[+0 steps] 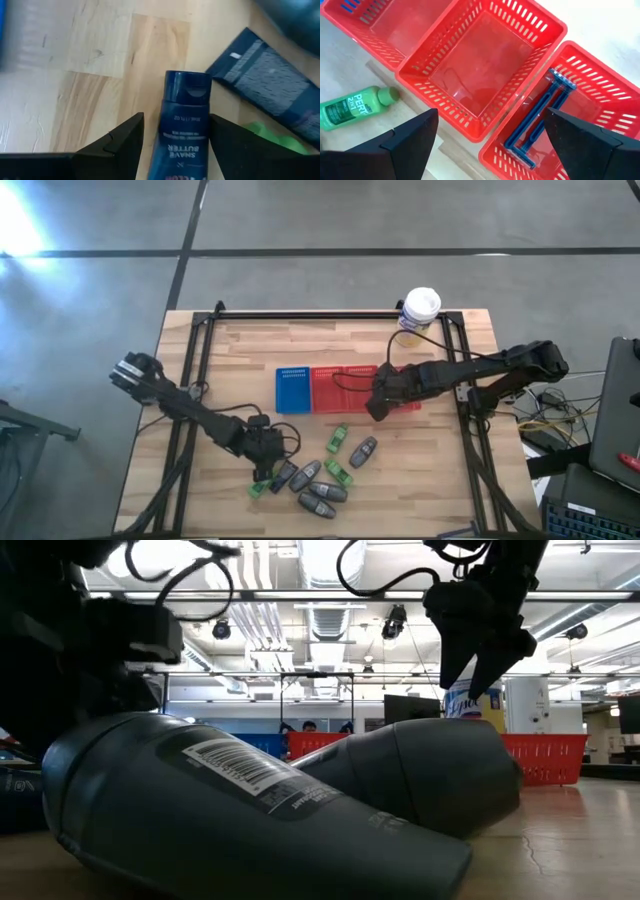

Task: Pick & Place Travel size toiletries
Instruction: Put the blue shave cream into the left red bin

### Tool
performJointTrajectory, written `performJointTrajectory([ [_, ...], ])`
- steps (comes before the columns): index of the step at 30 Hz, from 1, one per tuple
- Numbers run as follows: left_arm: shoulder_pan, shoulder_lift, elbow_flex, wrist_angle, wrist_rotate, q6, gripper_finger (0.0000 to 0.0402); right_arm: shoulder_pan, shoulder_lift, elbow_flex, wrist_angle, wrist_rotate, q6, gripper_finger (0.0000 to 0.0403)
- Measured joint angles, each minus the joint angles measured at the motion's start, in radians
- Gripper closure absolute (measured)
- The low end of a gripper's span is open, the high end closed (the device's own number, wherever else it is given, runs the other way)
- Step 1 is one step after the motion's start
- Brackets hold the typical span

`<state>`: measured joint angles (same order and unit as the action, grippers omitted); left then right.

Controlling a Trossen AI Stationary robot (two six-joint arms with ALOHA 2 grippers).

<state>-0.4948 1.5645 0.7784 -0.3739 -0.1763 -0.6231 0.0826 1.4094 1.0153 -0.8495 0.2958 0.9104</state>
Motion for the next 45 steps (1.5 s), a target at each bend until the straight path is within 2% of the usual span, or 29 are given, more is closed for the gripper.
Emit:
performJointTrajectory([
  [9, 0.011, 0.035, 0.003, 0.007, 0.007, 0.019, 0.0189, 0.000, 0.000, 0.000, 0.004, 0.000, -0.003, 0.0063],
  [13, 0.021, 0.022, 0.007, 0.001, 0.009, 0.014, 0.0223, 0.000, 0.000, 0.000, 0.008, 0.000, -0.006, 0.0072],
  [16, 0.048, 0.004, 0.018, -0.007, 0.013, -0.051, 0.0261, 0.003, -0.005, 0.000, 0.008, -0.003, -0.006, 0.0080],
  [22, 0.174, -0.101, 0.032, 0.001, 0.002, -0.295, 0.0324, 0.010, -0.048, 0.000, 0.010, -0.004, -0.006, 0.0094],
  [27, 0.321, -0.236, 0.033, 0.126, -0.062, -0.493, 0.0329, 0.010, -0.079, 0.000, 0.007, 0.020, -0.004, 0.0101],
  [32, 0.441, -0.292, 0.033, 0.199, -0.161, -0.517, 0.0330, 0.011, -0.085, -0.001, -0.015, 0.026, -0.002, 0.0094],
  [37, 0.518, -0.236, 0.035, 0.332, -0.162, -0.554, 0.0331, 0.012, -0.086, -0.008, -0.016, 0.027, -0.004, 0.0079],
  [40, 0.527, -0.157, 0.057, 0.428, -0.154, -0.586, 0.0331, 0.014, -0.088, -0.008, -0.017, 0.041, -0.005, 0.0070],
  [45, 0.527, 0.000, 0.137, 0.476, -0.109, -0.611, 0.0331, 0.029, -0.129, -0.009, -0.025, 0.086, 0.003, 0.0057],
])
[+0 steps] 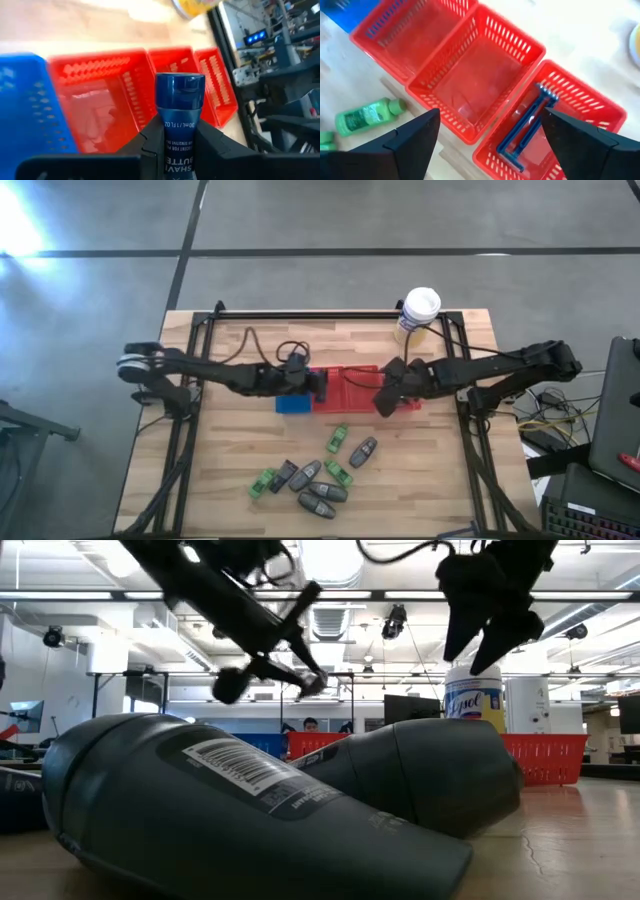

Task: Pick & Place Travel size toiletries
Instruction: Put the blue shave cream into the left red bin

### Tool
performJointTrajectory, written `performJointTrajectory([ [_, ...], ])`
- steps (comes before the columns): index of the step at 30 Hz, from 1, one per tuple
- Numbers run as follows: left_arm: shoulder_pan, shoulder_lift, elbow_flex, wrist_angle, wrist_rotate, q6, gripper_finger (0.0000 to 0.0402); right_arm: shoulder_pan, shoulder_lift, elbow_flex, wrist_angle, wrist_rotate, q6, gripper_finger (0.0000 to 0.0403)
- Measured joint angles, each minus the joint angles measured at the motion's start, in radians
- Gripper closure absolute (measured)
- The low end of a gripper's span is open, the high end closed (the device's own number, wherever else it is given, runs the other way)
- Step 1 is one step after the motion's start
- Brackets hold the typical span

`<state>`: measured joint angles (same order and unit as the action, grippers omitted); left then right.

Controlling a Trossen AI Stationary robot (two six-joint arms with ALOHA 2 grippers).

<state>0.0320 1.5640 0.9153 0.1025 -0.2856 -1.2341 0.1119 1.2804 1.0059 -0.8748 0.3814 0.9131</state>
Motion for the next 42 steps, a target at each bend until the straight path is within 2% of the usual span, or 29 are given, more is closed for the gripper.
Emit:
performJointTrajectory([
  [5, 0.012, 0.120, 0.077, 0.012, 0.019, 0.003, 0.0331, 0.008, -0.082, 0.000, -0.010, 0.033, 0.012, 0.0046],
  [10, 0.026, 0.181, 0.099, 0.007, 0.017, 0.002, 0.0321, 0.007, -0.145, -0.008, -0.019, 0.041, 0.030, 0.0042],
  [22, 0.030, 0.186, 0.103, -0.016, 0.040, 0.000, 0.0230, 0.007, -0.172, -0.062, -0.042, 0.041, 0.049, 0.0064],
  [28, 0.027, 0.155, 0.108, -0.062, 0.110, 0.008, 0.0219, 0.007, -0.168, -0.066, -0.041, 0.040, 0.045, 0.0066],
  [32, 0.024, 0.107, 0.107, -0.149, 0.117, 0.087, 0.0219, 0.007, -0.168, -0.066, -0.042, 0.039, 0.026, 0.0054],
  [34, 0.021, 0.069, 0.107, -0.181, 0.170, 0.180, 0.0218, 0.007, -0.168, -0.066, -0.042, 0.039, 0.025, 0.0048],
  [39, -0.042, -0.044, 0.108, -0.388, 0.444, 0.380, 0.0218, 0.007, -0.168, -0.066, -0.042, 0.038, 0.025, 0.0042],
  [42, -0.121, -0.105, 0.108, -0.575, 0.447, 0.388, 0.0218, 0.007, -0.168, -0.066, -0.042, 0.038, 0.022, 0.0047],
])
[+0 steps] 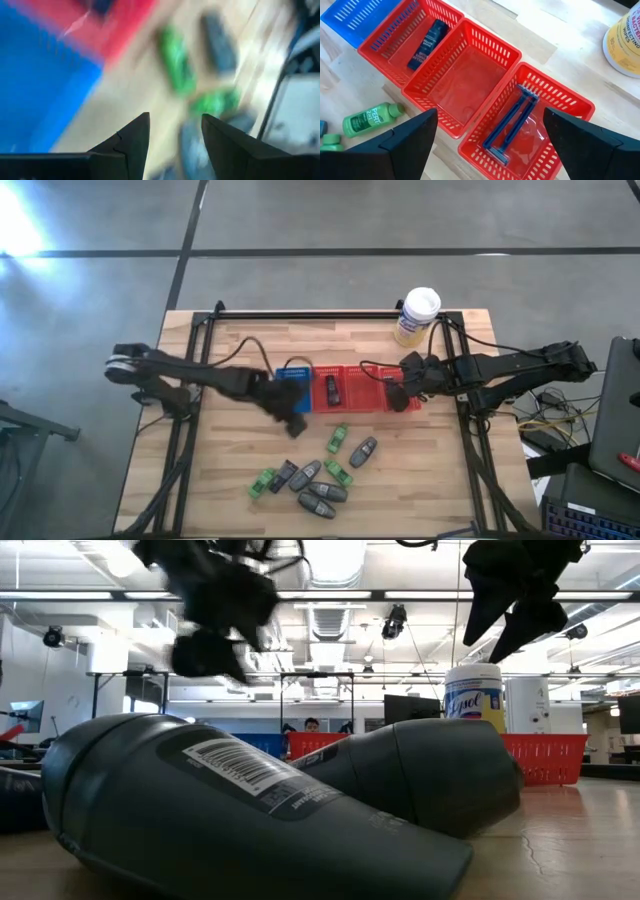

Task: Pick & Place Travel size toiletries
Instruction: Put the blue shave cream into the left red bin

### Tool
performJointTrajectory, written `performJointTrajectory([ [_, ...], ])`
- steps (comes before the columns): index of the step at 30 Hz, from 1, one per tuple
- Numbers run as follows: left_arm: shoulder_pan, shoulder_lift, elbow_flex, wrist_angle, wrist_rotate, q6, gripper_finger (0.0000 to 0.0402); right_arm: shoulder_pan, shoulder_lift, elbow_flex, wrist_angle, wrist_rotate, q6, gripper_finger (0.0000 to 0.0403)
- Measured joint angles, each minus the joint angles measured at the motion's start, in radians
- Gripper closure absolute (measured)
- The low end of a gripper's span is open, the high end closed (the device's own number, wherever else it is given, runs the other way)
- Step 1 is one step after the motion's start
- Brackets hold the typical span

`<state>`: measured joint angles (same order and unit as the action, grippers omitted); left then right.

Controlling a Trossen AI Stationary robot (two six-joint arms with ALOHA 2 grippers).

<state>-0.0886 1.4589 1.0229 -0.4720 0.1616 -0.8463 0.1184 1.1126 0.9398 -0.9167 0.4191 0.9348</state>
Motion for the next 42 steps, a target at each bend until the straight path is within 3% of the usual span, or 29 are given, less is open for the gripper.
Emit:
performJointTrajectory([
  [4, -0.133, -0.042, 0.000, -0.169, -0.034, 0.001, 0.0219, 0.000, 0.000, -0.001, 0.001, 0.000, -0.001, 0.0057],
  [6, -0.208, -0.043, 0.000, -0.173, -0.042, -0.026, 0.0220, -0.001, 0.000, -0.001, 0.004, 0.000, -0.003, 0.0061],
  [11, -0.335, -0.010, -0.002, -0.168, -0.106, -0.313, 0.0213, -0.001, 0.000, -0.001, 0.008, 0.000, -0.004, 0.0067],
  [15, -0.345, 0.025, -0.007, -0.192, -0.092, -0.485, 0.0189, -0.001, 0.001, -0.001, 0.010, 0.001, 0.005, 0.0060],
  [20, -0.339, 0.044, -0.007, -0.199, -0.112, -0.504, 0.0162, -0.001, 0.001, -0.001, 0.010, 0.001, 0.088, 0.0046],
  [28, -0.354, 0.047, -0.004, -0.235, -0.156, -0.564, 0.0167, -0.001, 0.001, -0.003, 0.009, 0.000, 0.134, 0.0048],
  [34, -0.417, 0.093, 0.077, -0.248, -0.211, -0.649, 0.0168, -0.001, 0.001, -0.003, 0.009, -0.030, 0.051, 0.0055],
  [42, -0.435, 0.271, 0.221, -0.268, -0.171, -0.569, 0.0168, 0.001, 0.001, -0.003, 0.009, -0.055, -0.015, 0.0041],
])
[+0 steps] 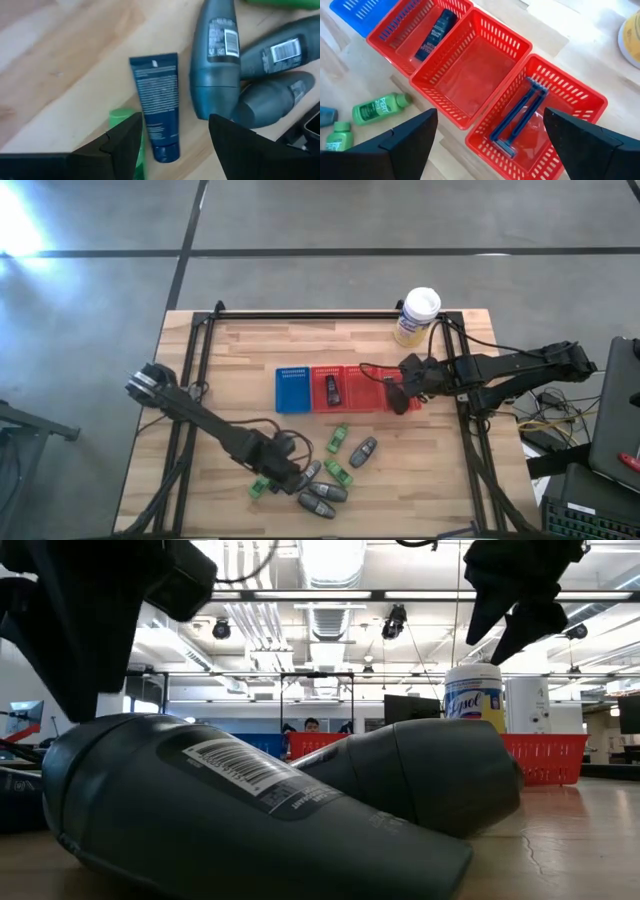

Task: Pick & Place Travel size toiletries
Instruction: Put the blue shave cream into the left red bin

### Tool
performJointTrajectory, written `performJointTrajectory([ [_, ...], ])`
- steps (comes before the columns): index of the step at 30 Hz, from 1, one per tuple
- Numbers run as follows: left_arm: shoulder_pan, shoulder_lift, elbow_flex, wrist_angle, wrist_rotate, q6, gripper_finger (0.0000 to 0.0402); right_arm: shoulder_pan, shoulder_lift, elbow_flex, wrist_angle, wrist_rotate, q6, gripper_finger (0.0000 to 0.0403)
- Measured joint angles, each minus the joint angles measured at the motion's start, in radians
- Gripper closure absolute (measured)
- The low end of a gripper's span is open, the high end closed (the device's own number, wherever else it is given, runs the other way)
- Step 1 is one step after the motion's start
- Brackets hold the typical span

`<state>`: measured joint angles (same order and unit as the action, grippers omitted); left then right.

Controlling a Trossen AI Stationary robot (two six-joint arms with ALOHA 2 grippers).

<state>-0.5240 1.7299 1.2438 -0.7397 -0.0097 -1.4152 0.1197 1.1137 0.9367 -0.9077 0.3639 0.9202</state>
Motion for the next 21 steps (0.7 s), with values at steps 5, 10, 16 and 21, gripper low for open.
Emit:
performJointTrajectory([
  [5, -0.002, 0.103, 0.076, -0.013, 0.096, -0.005, 0.0168, 0.000, 0.000, 0.000, 0.000, -0.005, -0.026, 0.0039],
  [10, -0.008, 0.178, 0.127, -0.103, 0.127, -0.006, 0.0168, 0.000, 0.000, 0.000, 0.001, -0.006, -0.050, 0.0039],
  [16, -0.007, 0.207, 0.149, -0.144, 0.125, 0.002, 0.0168, 0.000, 0.000, 0.000, 0.001, -0.006, -0.056, 0.0039],
  [21, -0.007, 0.211, 0.133, -0.147, 0.125, 0.030, 0.0168, 0.000, 0.000, 0.000, 0.002, -0.006, -0.056, 0.0039],
])
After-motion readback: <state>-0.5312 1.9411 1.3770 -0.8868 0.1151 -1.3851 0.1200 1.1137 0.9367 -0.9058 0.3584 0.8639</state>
